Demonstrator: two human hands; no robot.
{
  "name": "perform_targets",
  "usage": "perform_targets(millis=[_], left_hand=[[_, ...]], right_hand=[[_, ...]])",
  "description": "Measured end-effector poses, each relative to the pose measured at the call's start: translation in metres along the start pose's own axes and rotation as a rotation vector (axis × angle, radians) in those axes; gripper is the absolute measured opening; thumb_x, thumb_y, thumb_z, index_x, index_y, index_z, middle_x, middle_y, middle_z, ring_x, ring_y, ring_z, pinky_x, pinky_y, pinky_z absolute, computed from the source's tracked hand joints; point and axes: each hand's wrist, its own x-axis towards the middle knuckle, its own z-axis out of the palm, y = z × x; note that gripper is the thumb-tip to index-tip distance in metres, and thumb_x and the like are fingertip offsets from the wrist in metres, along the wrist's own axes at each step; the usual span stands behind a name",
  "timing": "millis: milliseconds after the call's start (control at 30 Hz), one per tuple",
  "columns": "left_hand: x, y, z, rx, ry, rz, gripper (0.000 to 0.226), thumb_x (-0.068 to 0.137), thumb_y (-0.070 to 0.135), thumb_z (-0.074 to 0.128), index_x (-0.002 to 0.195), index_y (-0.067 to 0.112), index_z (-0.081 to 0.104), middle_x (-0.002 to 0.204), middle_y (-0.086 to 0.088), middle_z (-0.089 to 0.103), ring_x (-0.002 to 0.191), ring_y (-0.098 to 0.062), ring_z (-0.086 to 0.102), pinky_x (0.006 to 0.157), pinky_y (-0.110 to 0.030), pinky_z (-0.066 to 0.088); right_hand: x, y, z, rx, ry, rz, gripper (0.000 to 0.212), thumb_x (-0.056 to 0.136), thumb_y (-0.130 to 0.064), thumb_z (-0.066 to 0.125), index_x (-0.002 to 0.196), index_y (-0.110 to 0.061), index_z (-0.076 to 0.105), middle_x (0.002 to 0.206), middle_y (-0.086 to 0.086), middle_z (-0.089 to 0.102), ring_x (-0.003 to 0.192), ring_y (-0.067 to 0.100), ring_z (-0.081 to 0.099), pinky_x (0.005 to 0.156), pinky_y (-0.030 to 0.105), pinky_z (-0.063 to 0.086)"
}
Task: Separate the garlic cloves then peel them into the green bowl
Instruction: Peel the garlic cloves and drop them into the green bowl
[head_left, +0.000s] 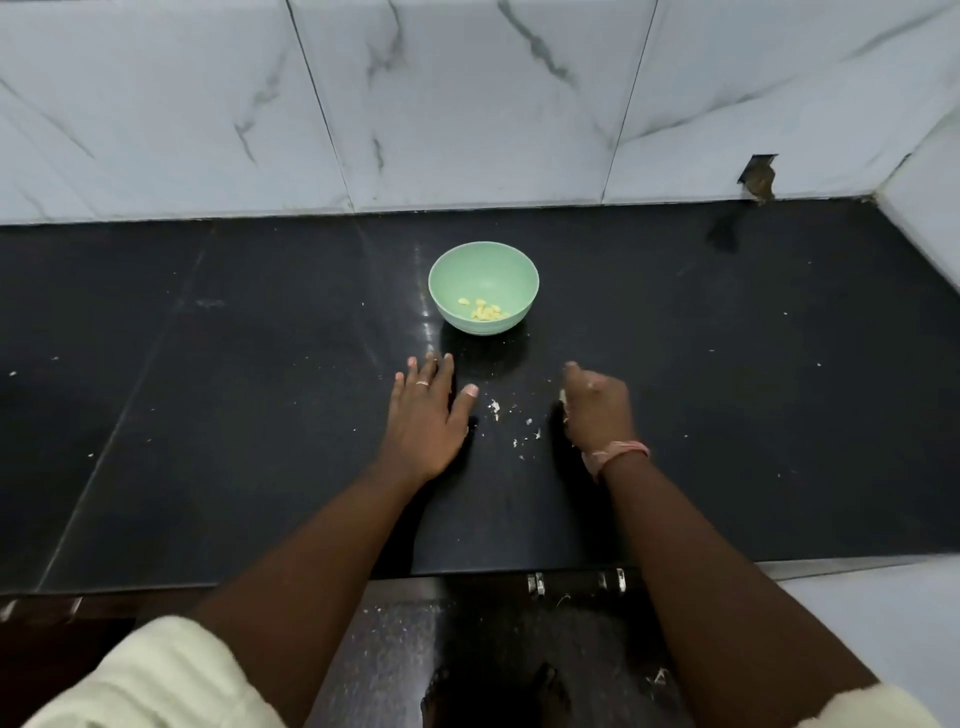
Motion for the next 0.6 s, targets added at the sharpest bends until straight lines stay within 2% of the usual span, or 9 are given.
perform_targets(millis=[67,133,200,367,467,600], left_hand=[[-0.004,0.003,0.006,0.176,-0.026,0.034,0.082,0.099,0.068,0.013,0.161,0.014,0.019,0.169,-0.014,0.012,0.157,-0.028,0.0,0.127,-0.043,-0.001],[-0.008,0.008,0.01,0.242,-0.008,0.077,0.09,0.096,0.072,0.003,0.161,0.012,0.017,0.169,-0.014,0.012,0.157,-0.027,0.001,0.128,-0.041,0.001],[-0.01,0.014,0.014,0.271,-0.027,0.138,0.09,0.096,0.07,0.002,0.161,0.01,0.016,0.169,-0.013,0.012,0.157,-0.025,0.002,0.128,-0.039,0.001],[-0.023,0.046,0.033,0.316,-0.138,0.342,0.084,0.1,0.065,0.008,0.162,0.008,0.011,0.169,-0.012,0.007,0.157,-0.023,0.0,0.127,-0.036,0.0],[-0.042,0.059,0.043,0.315,-0.209,0.54,0.075,0.103,0.056,0.01,0.162,0.01,0.011,0.17,-0.01,0.008,0.157,-0.02,0.0,0.128,-0.036,0.002],[-0.07,0.059,0.048,0.055,-0.284,0.829,0.063,0.104,0.034,0.024,0.161,0.009,0.017,0.169,-0.008,0.012,0.157,-0.017,0.006,0.128,-0.034,0.006]], right_hand=[[-0.012,0.006,-0.006,0.391,0.097,0.192,0.052,0.096,-0.029,0.057,0.048,-0.025,0.034,0.055,0.002,0.03,0.051,0.017,0.025,0.049,0.034,0.022],[-0.024,0.008,-0.005,0.602,0.137,0.324,0.045,0.097,-0.021,0.055,0.056,-0.024,0.037,0.052,-0.001,0.03,0.042,0.015,0.024,0.044,0.023,0.018],[-0.037,0.002,-0.003,0.751,0.187,0.393,0.037,0.097,-0.017,0.055,0.064,-0.019,0.041,0.049,-0.002,0.036,0.036,0.012,0.03,0.038,0.019,0.023],[-0.057,-0.001,-0.003,1.019,0.258,0.481,0.034,0.099,-0.016,0.053,0.066,-0.019,0.044,0.045,-0.004,0.036,0.032,0.009,0.03,0.033,0.017,0.023],[-0.066,0.005,-0.019,1.122,0.298,0.463,0.036,0.098,-0.018,0.054,0.065,-0.021,0.041,0.048,-0.005,0.031,0.034,0.008,0.026,0.031,0.02,0.02],[-0.088,0.024,-0.044,1.219,0.248,0.435,0.039,0.102,-0.024,0.051,0.066,-0.022,0.039,0.049,-0.006,0.027,0.033,0.006,0.023,0.027,0.02,0.018]])
